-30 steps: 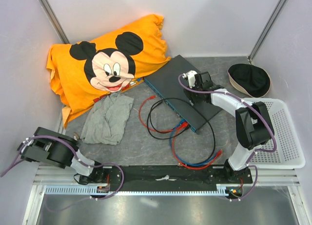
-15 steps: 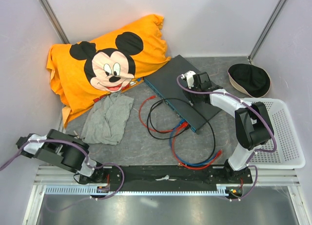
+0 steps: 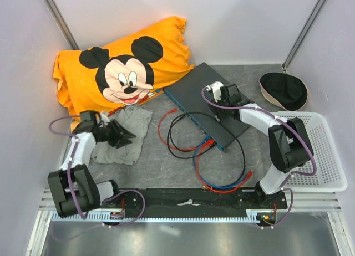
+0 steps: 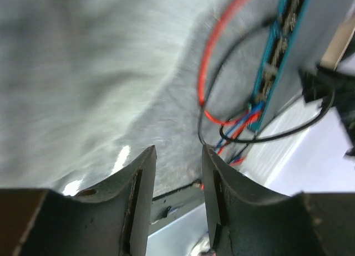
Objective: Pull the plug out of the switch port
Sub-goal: Place the plug at the corner of the board, then pull the plug from the switch port.
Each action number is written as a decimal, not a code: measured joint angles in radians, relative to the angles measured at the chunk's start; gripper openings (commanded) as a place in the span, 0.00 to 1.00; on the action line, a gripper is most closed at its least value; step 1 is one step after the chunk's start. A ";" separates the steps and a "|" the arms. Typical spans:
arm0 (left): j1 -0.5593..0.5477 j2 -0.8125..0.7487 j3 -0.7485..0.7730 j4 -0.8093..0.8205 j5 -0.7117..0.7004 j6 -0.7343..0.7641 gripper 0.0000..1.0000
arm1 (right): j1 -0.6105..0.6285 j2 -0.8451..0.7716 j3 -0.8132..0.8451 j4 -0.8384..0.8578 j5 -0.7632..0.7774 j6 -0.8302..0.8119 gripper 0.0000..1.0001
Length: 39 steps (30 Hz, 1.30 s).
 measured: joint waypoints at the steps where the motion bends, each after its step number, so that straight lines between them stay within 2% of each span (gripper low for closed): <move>1: -0.041 0.021 0.004 0.040 0.000 -0.026 0.46 | 0.000 -0.005 -0.005 0.002 -0.002 0.004 0.74; 3: -0.166 0.086 0.038 0.087 -0.001 -0.056 0.46 | -0.001 -0.013 -0.017 0.003 -0.010 0.014 0.74; 8: -0.325 0.278 0.213 0.204 -0.050 -0.099 0.46 | -0.023 -0.034 -0.028 -0.024 -0.046 0.053 0.74; 13: -0.563 0.409 0.413 0.290 -0.081 -0.080 0.47 | -0.050 -0.044 -0.028 -0.059 -0.075 0.089 0.74; 17: -0.713 0.510 0.507 0.350 -0.081 -0.072 0.47 | -0.068 -0.049 -0.033 -0.076 -0.090 0.103 0.75; 19: -0.747 0.562 0.514 0.376 -0.088 -0.080 0.47 | -0.071 -0.050 -0.035 -0.077 -0.094 0.095 0.75; 23: -0.742 0.645 0.506 0.399 -0.107 -0.116 0.47 | -0.074 -0.055 -0.037 -0.079 -0.087 0.079 0.75; 29: -0.741 0.663 0.476 0.523 -0.074 -0.150 0.47 | -0.099 -0.087 -0.038 -0.152 -0.077 0.078 0.75; 39: -0.886 0.757 0.528 0.589 -0.032 -0.058 0.48 | -0.119 -0.192 -0.158 -0.149 -0.168 0.204 0.75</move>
